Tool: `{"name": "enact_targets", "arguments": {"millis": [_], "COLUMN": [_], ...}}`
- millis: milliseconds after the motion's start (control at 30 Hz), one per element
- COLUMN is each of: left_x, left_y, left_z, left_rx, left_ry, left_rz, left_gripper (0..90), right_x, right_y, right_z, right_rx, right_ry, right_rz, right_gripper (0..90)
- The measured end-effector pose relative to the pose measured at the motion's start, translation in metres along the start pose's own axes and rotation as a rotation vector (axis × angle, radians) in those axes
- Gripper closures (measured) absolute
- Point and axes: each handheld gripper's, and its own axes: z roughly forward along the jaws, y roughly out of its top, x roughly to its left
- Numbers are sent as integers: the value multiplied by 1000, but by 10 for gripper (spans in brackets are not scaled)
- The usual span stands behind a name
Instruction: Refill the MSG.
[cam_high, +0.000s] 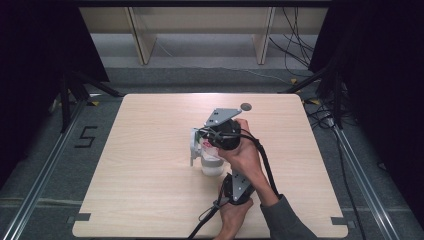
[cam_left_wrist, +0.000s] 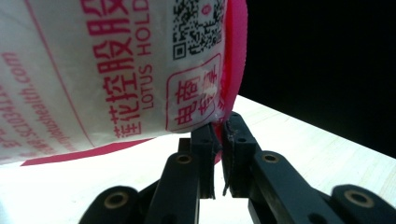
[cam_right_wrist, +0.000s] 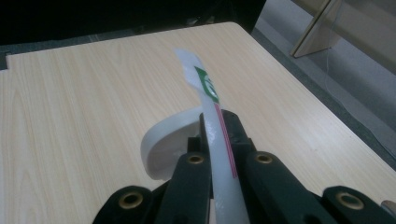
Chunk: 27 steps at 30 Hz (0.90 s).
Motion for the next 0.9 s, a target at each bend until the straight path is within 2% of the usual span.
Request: {"name": "enact_targets", "arguments": {"millis": [67, 133, 200, 267, 300, 433, 500, 600, 667, 733, 900], "left_x": [0, 0, 0, 0, 1, -1, -1, -1, -1, -1, -2], "left_y": [0, -1, -1, 0, 0, -1, 1, 0, 0, 0, 1], "left_z": [0, 0, -1, -1, -1, -1, -1, -1, -1, -1, -2], "left_rx": [-3, 3, -1, -1, 2, -1, -2, 3, 0, 1, -6], "left_ry": [2, 2, 4, 5, 1, 2, 2, 0, 0, 0, 1], "left_rz": [2, 4, 6, 11, 8, 9, 9, 14, 11, 12, 15], "left_gripper": [836, 836, 835, 835, 835, 835, 835, 835, 835, 835, 835], "right_x": [1, 0, -1, 0, -2, -2, 0, -1, -3, -2, 1], "right_y": [1, 1, 0, 0, 0, -1, 1, 0, 0, 0, 0], "right_z": [-2, -1, -2, -4, -5, -3, -5, -4, -4, -6, -7], "right_rx": [-2, -7, 6, -7, -11, -9, -15, -13, -14, -20, -14], "right_ry": [5, 4, 9, 9, 15, 3, 11, 6, 11, 9, 5], "right_rz": [7, -9, 6, 20, 5, 13, 0, 10, -3, 16, 7], "right_gripper": [900, 900, 900, 900, 900, 900, 900, 900, 900, 900, 900]}}
